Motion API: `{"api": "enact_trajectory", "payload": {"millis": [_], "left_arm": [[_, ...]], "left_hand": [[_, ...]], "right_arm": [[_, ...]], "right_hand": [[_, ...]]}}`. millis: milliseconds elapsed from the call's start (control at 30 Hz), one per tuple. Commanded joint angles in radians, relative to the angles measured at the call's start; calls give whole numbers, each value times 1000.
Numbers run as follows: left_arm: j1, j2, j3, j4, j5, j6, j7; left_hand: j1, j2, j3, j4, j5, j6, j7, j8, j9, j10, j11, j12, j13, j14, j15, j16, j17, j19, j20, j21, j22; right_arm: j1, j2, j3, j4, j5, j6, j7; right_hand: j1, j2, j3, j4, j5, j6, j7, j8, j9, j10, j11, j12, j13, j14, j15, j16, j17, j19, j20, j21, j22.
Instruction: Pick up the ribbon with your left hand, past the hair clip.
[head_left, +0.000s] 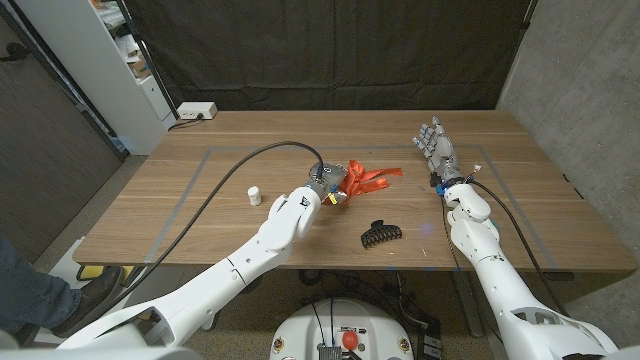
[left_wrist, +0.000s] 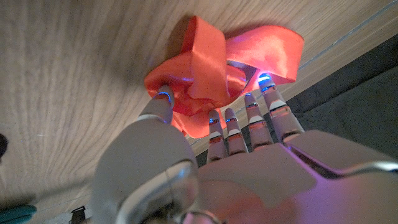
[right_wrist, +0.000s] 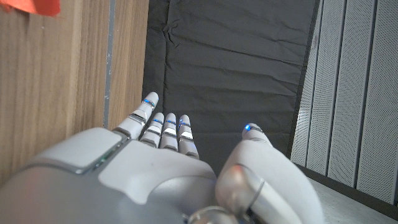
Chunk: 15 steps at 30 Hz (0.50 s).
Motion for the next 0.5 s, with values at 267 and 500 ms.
{"api": "enact_trajectory", "payload": {"millis": [267, 500], "left_arm": [[-13, -25, 1, 34, -30, 3, 13], [-17, -32, -2, 51, -61, -1, 46]], "left_hand": [[256, 67, 39, -1, -13, 137, 20, 45, 16, 129, -35, 45, 17, 131, -43, 32, 8, 144, 1, 31, 3], [333, 102, 20, 5, -11, 215, 18, 73, 28, 228, -68, 85, 42, 210, -74, 66, 18, 217, -1, 51, 4]], "right_arm": [[9, 4, 6, 25, 3, 0, 4], [15, 8, 10, 42, 3, 5, 5]], "right_hand": [[-1, 4, 0, -3, 7, 7, -3, 5, 3, 11, -2, 6, 1, 13, -3, 7, 2, 9, 2, -9, 5], [0, 5, 0, -4, 7, 8, -3, 5, 3, 13, -3, 7, 1, 14, -3, 7, 2, 11, 3, -12, 5]]}}
